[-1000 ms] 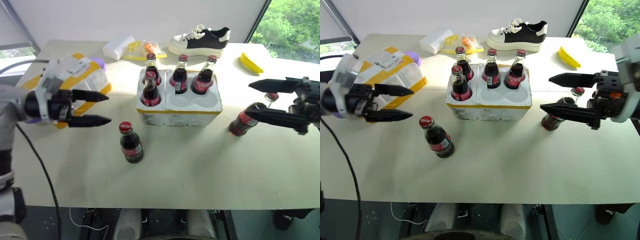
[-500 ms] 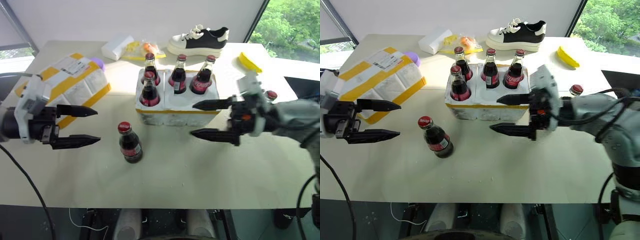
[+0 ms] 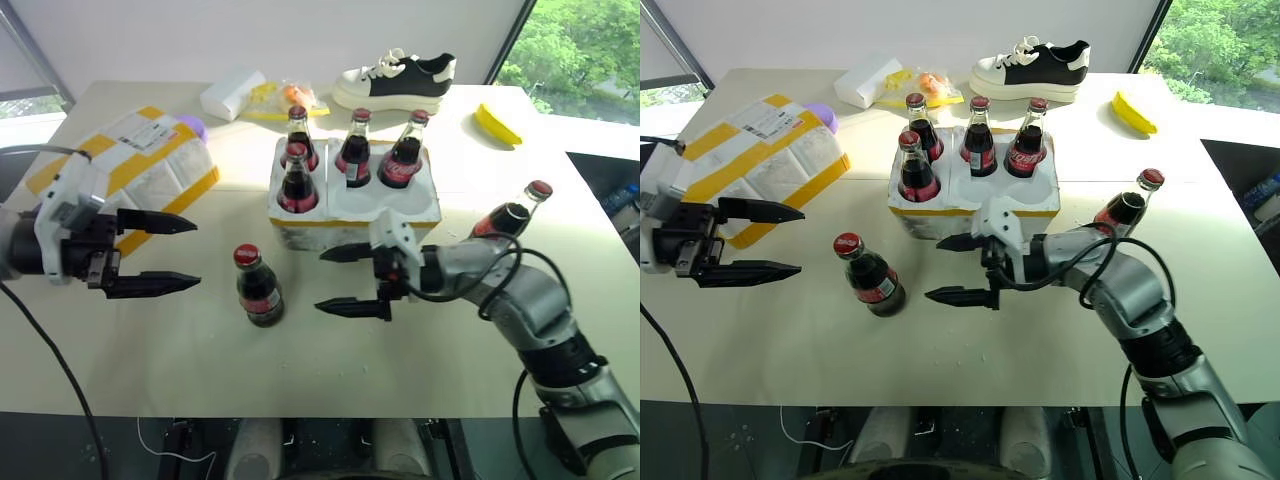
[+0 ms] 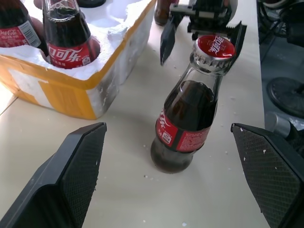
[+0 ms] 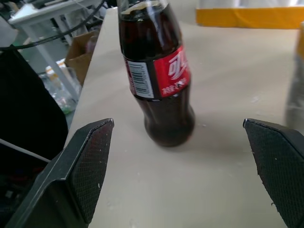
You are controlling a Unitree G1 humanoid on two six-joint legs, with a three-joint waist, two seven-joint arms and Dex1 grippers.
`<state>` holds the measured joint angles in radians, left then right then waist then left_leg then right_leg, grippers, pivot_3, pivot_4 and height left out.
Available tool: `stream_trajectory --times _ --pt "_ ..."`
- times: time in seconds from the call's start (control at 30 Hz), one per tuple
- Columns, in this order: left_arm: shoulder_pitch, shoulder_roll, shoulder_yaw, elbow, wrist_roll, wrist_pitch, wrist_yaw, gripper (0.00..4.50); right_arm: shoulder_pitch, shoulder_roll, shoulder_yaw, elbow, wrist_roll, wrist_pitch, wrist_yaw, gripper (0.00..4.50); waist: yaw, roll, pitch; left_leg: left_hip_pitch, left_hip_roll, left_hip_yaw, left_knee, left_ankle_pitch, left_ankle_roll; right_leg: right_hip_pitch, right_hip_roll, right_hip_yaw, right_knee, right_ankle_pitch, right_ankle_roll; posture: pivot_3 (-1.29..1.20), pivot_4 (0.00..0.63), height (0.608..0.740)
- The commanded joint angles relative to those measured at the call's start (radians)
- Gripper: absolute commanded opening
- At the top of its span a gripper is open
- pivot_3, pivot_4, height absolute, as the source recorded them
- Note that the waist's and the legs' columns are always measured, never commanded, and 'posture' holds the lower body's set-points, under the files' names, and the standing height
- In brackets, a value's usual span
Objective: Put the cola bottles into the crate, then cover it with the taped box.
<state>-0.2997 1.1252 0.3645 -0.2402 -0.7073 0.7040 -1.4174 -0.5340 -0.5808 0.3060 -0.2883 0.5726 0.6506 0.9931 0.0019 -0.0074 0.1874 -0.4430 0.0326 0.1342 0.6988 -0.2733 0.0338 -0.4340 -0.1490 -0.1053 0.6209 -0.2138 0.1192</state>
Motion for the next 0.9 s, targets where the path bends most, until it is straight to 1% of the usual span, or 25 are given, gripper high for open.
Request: stream_trajectory --times 0.03,0.2,0.37,0.5,0.9 --pt "-0.019 0.023 0.001 0.0 -0.006 -0.022 -0.002 4.4 -0.049 0.071 0.02 0.03 -0.021 -0.028 0.011 4.5 -0.003 0.0 0.0 0.0 0.0 0.0 0.0 0.0 0.0 0.0 0.0 0.0 0.0 0.0 0.0 0.0 0.15 0.74" --pt "-0.002 0.029 0.015 -0.002 -0.009 -0.024 -0.004 4.4 -0.067 0.143 0.048 0.079 -0.061 -0.049 0.018 4.5 -0.013 0.0 0.0 0.0 0.0 0.0 0.0 0.0 0.0 0.0 0.0 0.0 0.0 0.0 0.0 0.0 0.15 0.74" --pt "0.019 0.043 0.035 -0.012 -0.013 -0.021 -0.004 4.4 -0.056 0.192 0.09 0.1 -0.101 -0.076 0.03 4.5 -0.019 0.0 0.0 0.0 0.0 0.0 -0.001 0.001 -0.001 -0.001 0.001 0.0 0.001 0.0 0.0 0.0 0.15 0.74" --pt "0.019 0.053 0.038 -0.007 -0.017 -0.021 -0.004 4.4 -0.059 0.214 0.096 0.108 -0.113 -0.083 0.036 4.5 -0.017 0.0 0.0 0.0 0.0 0.0 -0.001 0.001 -0.002 -0.001 0.001 0.0 0.0 0.0 0.0 0.0 0.15 0.74" --pt "0.008 0.065 0.03 -0.002 -0.019 -0.025 -0.003 4.4 -0.104 0.335 0.101 0.209 -0.162 -0.096 0.02 4.5 -0.019 0.0 0.0 0.0 0.0 0.0 -0.002 0.001 -0.002 -0.001 0.001 0.0 0.001 0.0 0.0 0.0 0.15 0.74"
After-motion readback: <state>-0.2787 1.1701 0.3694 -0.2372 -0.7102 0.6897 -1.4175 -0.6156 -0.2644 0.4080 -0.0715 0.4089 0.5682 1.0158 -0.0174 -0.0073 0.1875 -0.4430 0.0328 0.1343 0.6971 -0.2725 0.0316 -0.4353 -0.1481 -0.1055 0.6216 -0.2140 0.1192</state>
